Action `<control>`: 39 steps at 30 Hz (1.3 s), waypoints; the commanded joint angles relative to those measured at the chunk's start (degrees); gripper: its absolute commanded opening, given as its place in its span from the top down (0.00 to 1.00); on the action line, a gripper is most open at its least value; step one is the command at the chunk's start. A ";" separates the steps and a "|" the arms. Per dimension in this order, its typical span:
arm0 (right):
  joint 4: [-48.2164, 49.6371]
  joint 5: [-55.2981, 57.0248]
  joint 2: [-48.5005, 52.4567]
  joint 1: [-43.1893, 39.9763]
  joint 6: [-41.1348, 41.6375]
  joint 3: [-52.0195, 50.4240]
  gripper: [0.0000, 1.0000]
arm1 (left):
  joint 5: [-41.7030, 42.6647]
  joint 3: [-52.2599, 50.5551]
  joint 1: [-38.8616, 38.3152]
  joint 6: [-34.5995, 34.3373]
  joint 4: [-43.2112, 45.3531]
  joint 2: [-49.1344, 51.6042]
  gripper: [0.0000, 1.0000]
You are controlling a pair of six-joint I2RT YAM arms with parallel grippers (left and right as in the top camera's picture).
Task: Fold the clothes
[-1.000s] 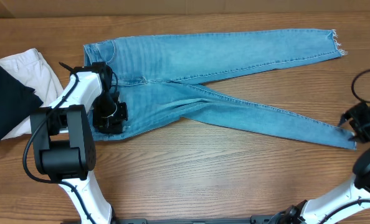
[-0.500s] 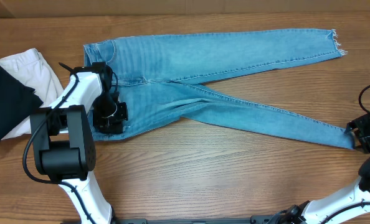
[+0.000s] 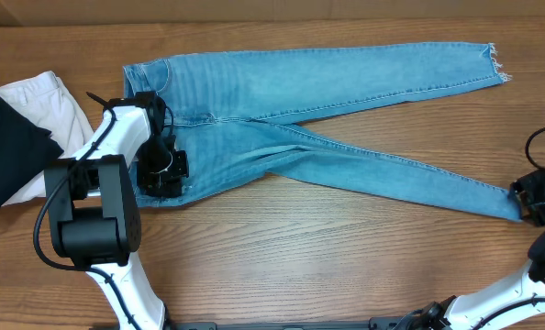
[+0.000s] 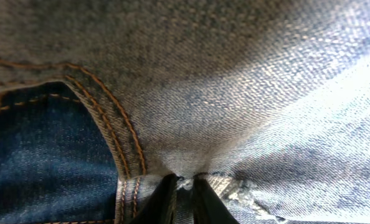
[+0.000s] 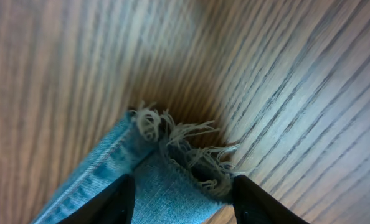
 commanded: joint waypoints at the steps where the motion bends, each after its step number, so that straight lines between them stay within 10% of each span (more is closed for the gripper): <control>1: 0.66 -0.83 -0.98 -0.09 0.22 -1.14 0.57 | -1.73 -2.12 0.26 -0.59 -0.09 0.81 0.85; 4: 0.74 -2.19 -1.03 -0.09 0.24 -0.44 0.95 | -1.73 -2.12 0.26 -0.57 -0.11 0.81 0.85; 16: -7.39 -9.97 -1.77 -0.09 -1.75 29.07 0.96 | -1.73 -2.12 0.26 -0.57 -0.42 0.81 0.84; 22: -12.70 0.85 -1.55 -0.13 0.42 34.45 0.59 | -1.73 -2.12 0.26 -0.59 -0.76 0.81 0.84; 39: -12.57 -8.20 -1.31 4.39 -3.45 30.69 0.56 | -1.75 -2.12 0.26 -0.39 -0.55 0.81 0.84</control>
